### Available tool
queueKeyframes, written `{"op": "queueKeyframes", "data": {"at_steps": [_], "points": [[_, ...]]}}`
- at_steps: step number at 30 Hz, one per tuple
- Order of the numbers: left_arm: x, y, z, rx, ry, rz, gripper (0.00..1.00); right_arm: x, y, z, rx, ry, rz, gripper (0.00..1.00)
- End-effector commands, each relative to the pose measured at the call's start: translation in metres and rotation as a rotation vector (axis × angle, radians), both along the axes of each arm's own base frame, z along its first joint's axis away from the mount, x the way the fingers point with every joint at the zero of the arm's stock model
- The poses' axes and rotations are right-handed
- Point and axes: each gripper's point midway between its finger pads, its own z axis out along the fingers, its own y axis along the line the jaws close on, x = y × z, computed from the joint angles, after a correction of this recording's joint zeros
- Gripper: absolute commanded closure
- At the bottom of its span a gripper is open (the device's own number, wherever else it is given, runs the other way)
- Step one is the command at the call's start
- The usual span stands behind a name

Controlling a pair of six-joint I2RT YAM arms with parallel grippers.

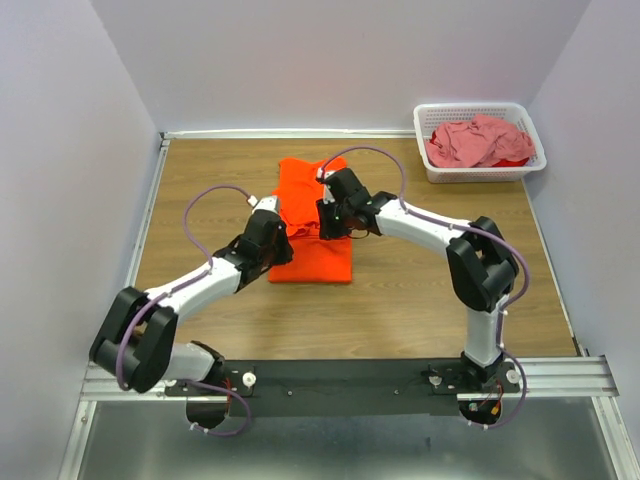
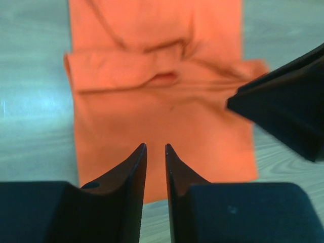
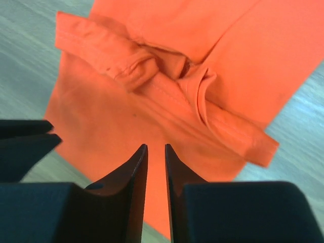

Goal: Fold and stack the t-shirts
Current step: Fold the tshirt

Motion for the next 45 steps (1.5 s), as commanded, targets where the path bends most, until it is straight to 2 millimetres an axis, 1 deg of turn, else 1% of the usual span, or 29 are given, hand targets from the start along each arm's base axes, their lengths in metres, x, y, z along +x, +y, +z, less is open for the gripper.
{"op": "queueKeyframes", "data": {"at_steps": [1,3,4,6,8,9,10,12,13,14,16,18,20,21,22,23,24,25,26,27,28,29,31,32,37,39,40,42,45], "points": [[-0.011,-0.005,-0.036,0.001,0.090,-0.023,0.75,0.013,0.014,-0.014,0.024,0.001,0.027,0.74],[-0.016,-0.006,-0.049,0.012,0.130,-0.034,0.75,0.017,0.016,-0.019,0.016,0.000,0.024,0.74],[-0.016,-0.008,-0.056,0.010,0.143,-0.039,0.76,0.019,0.015,-0.029,-0.010,0.003,0.018,0.75],[-0.021,-0.007,-0.066,0.021,0.170,-0.042,0.76,0.028,0.012,-0.032,-0.035,-0.021,-0.003,0.76],[-0.028,-0.003,-0.078,0.035,0.209,-0.032,0.77,0.041,0.002,-0.039,-0.095,-0.062,-0.034,0.76],[-0.030,-0.002,-0.081,0.039,0.217,-0.029,0.77,0.046,-0.001,-0.039,-0.110,-0.076,-0.041,0.76],[-0.033,0.000,-0.085,0.044,0.230,-0.027,0.77,0.056,-0.006,-0.036,-0.124,-0.103,-0.054,0.76],[-0.039,0.002,-0.089,0.043,0.246,-0.022,0.77,0.070,-0.014,-0.037,-0.147,-0.125,-0.074,0.76],[-0.041,0.002,-0.090,0.037,0.251,-0.025,0.78,0.085,-0.021,-0.030,-0.153,-0.153,-0.108,0.76],[-0.045,0.004,-0.093,0.041,0.262,-0.025,0.78,0.092,-0.025,-0.037,-0.168,-0.155,-0.125,0.76],[-0.047,0.003,-0.093,0.035,0.263,-0.026,0.78,0.113,-0.037,-0.036,-0.177,-0.175,-0.173,0.76],[-0.049,0.004,-0.093,0.033,0.264,-0.026,0.78,0.131,-0.034,-0.025,-0.152,-0.204,-0.186,0.76],[-0.048,0.003,-0.090,0.031,0.255,-0.032,0.78,0.136,-0.022,-0.008,-0.106,-0.227,-0.156,0.76],[-0.047,0.002,-0.088,0.026,0.251,-0.032,0.78,0.133,-0.015,0.004,-0.067,-0.227,-0.126,0.75],[-0.046,0.002,-0.086,0.022,0.244,-0.033,0.78,0.129,-0.008,0.010,-0.035,-0.223,-0.085,0.75],[-0.045,0.002,-0.085,0.021,0.240,-0.032,0.78,0.114,0.008,0.016,0.038,-0.185,-0.002,0.74],[-0.045,0.002,-0.084,0.020,0.238,-0.031,0.78,0.102,0.012,0.012,0.056,-0.159,0.034,0.73],[-0.045,0.002,-0.083,0.018,0.234,-0.032,0.77,0.087,0.021,0.021,0.081,-0.156,0.083,0.73],[-0.045,0.002,-0.082,0.017,0.233,-0.032,0.78,0.075,0.029,0.022,0.110,-0.146,0.128,0.73],[-0.049,0.004,-0.085,0.025,0.251,-0.028,0.77,0.065,0.034,0.023,0.119,-0.140,0.153,0.73],[-0.050,0.004,-0.084,0.019,0.253,-0.027,0.78,0.045,0.042,0.021,0.146,-0.125,0.201,0.73],[-0.051,0.004,-0.084,0.018,0.253,-0.026,0.78,0.036,0.047,0.021,0.163,-0.119,0.221,0.73],[-0.054,0.006,-0.083,0.009,0.250,-0.017,0.78,0.015,0.057,0.014,0.190,-0.082,0.264,0.73],[-0.055,0.008,-0.084,0.010,0.251,-0.006,0.78,0.008,0.063,0.010,0.205,-0.064,0.291,0.73],[-0.057,0.011,-0.080,-0.003,0.229,0.009,0.78,-0.020,0.089,-0.009,0.222,-0.010,0.380,0.73],[-0.060,0.013,-0.082,-0.001,0.231,0.009,0.78,-0.024,0.094,-0.013,0.221,-0.005,0.395,0.73],[-0.059,0.013,-0.082,-0.003,0.232,0.011,0.78,-0.027,0.096,-0.021,0.213,0.010,0.402,0.73],[-0.060,0.012,-0.082,-0.009,0.233,0.011,0.78,-0.030,0.099,-0.028,0.211,0.022,0.415,0.73],[-0.061,0.012,-0.081,-0.012,0.233,0.010,0.77,-0.033,0.100,-0.048,0.194,0.053,0.424,0.73]]}}
